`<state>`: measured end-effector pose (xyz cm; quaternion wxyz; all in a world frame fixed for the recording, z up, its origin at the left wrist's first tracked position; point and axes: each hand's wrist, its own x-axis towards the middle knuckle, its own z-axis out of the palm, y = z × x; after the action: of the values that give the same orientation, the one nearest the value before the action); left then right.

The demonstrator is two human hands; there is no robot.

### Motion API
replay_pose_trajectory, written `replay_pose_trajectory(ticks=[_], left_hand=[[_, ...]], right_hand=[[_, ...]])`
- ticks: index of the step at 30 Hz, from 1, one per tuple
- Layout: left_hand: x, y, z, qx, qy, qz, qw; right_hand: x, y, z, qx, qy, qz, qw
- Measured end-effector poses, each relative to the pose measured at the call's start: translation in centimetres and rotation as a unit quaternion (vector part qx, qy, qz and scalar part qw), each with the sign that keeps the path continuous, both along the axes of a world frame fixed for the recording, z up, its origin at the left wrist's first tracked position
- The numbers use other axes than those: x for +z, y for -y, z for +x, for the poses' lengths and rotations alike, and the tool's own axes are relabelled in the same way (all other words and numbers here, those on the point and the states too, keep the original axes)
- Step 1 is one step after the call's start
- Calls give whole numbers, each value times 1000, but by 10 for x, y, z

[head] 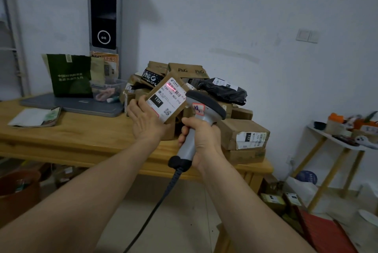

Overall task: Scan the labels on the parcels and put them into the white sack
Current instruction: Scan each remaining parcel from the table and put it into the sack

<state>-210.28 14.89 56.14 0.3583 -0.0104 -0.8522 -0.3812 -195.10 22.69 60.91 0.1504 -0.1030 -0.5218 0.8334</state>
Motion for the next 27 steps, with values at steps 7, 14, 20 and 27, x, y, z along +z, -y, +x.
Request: replay_pose_trajectory(ticks=[7,14,20,27], left_hand=[[-1,5,-2,7,1,-2,1000],[-1,11,-4,8,0,-2,1000],[0,18,-6,14,-3,-10,1000],[-7,30,-6,16,10,-3,1000]], right_hand=[[-1,7,-4,5,19,-21,1000],[0,13,-5,7,19,-42,999],[1,19,-7,8,14,-42,999],[-4,21,-11,17,8,-15,1000]])
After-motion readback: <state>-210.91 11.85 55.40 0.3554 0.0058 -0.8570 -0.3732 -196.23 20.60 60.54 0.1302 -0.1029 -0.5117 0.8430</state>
